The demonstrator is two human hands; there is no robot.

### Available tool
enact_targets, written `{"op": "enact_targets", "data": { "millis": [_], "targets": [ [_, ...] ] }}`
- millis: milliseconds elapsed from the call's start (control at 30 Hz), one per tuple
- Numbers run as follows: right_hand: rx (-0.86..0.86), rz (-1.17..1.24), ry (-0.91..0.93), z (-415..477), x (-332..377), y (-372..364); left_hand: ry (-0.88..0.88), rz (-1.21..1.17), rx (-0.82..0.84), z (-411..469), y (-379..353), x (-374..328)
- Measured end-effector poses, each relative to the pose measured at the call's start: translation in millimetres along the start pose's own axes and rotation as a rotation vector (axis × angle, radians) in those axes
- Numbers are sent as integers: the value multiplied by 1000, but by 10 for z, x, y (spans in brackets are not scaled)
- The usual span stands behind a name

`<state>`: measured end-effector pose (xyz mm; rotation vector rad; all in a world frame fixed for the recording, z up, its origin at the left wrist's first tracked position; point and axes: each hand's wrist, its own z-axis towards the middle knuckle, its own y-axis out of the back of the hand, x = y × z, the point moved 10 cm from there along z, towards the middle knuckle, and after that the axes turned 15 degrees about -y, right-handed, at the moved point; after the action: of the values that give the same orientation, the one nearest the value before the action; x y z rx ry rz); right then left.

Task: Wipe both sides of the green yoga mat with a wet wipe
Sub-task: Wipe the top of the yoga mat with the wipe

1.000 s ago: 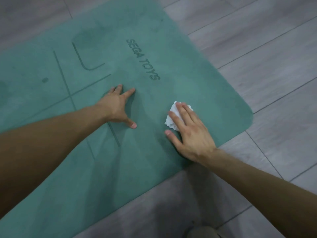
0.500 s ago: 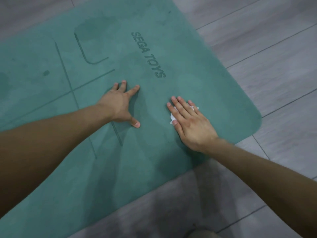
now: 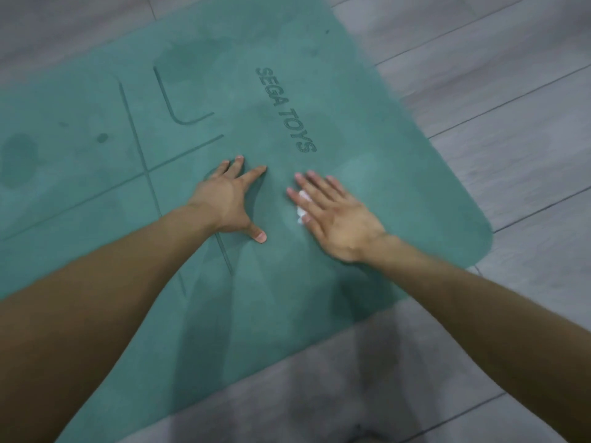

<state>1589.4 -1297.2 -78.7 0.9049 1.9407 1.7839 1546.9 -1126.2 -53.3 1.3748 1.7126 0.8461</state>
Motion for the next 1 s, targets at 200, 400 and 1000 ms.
{"op": "enact_targets", "data": {
  "millis": [200,400,1000],
  "targets": [
    [-5,70,-398,599,-724,207,27,-123,-107,-93,-56,72],
    [-12,15,33,466,549,-16,173,-224,-243,-482,-301,402],
    [-12,-53,-178,1604,-172,274,271,-332,44,-451,-761,693]
  ]
}}
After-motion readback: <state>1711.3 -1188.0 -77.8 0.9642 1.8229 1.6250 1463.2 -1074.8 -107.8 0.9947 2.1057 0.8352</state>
